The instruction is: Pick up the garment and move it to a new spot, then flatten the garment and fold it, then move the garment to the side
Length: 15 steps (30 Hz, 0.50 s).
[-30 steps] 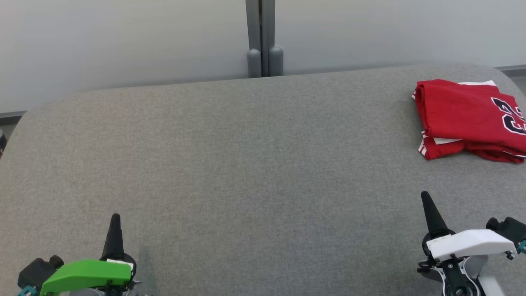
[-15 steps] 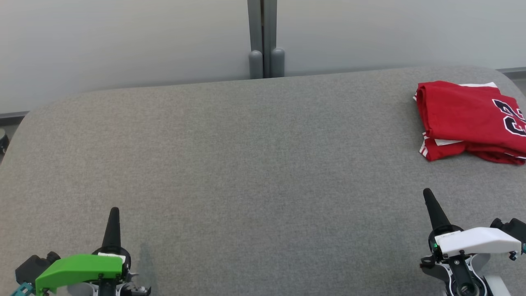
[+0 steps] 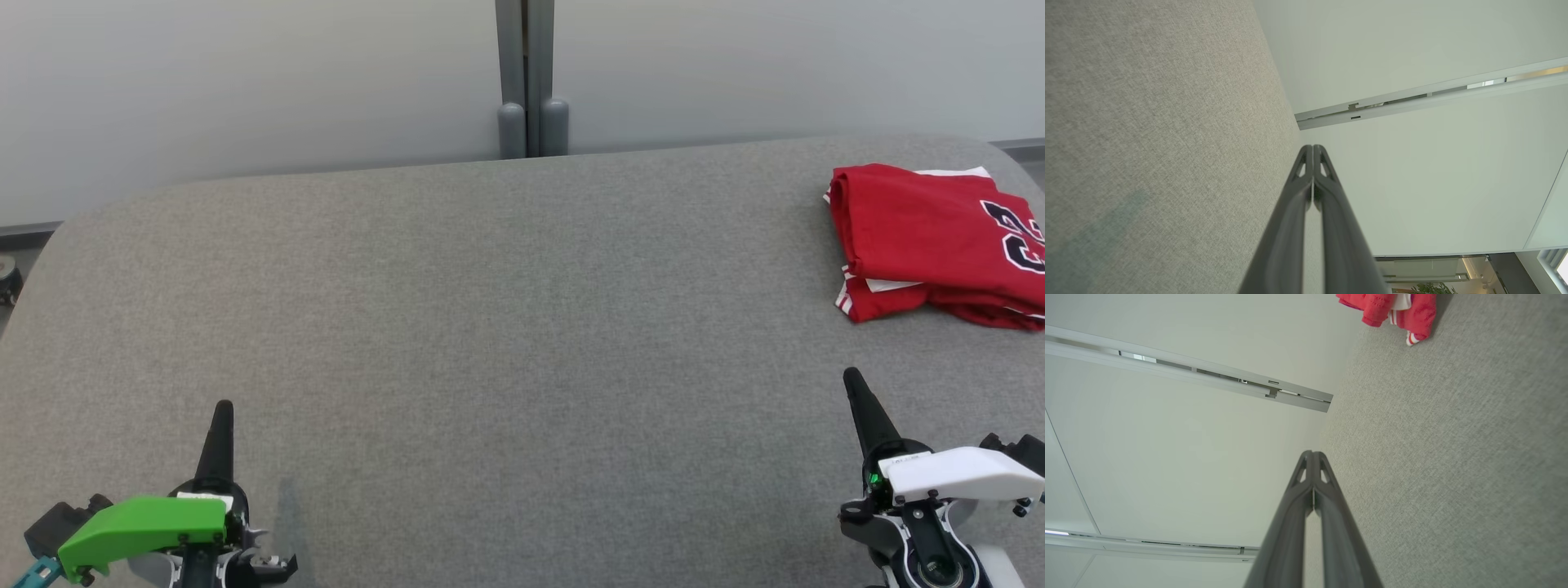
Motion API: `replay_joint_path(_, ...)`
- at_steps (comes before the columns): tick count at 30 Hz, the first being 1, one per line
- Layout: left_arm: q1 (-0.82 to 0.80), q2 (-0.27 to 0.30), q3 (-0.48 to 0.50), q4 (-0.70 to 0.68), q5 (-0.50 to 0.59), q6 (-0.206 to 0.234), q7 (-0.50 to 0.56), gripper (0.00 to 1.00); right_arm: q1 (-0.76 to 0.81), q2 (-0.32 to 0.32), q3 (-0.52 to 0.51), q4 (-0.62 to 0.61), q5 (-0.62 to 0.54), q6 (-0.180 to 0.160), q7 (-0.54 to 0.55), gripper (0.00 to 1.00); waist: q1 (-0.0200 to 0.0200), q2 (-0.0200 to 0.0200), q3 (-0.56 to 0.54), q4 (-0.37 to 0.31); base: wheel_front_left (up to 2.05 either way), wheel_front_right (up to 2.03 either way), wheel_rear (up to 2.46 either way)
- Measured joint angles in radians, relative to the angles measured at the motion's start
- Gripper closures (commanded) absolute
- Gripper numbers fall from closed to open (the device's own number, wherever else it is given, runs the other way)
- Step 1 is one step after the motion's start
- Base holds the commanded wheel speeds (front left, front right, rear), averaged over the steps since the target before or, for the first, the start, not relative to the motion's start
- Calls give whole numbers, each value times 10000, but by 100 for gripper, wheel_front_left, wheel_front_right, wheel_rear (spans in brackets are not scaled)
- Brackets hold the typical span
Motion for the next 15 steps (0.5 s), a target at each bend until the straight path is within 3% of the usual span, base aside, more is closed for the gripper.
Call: replay_joint_path(15, -211, 4, 115, -13, -1039, 0, 311, 100, -26, -8, -111, -92, 1141, -4, 313, 100, 0, 0, -49, 52, 0, 0, 0)
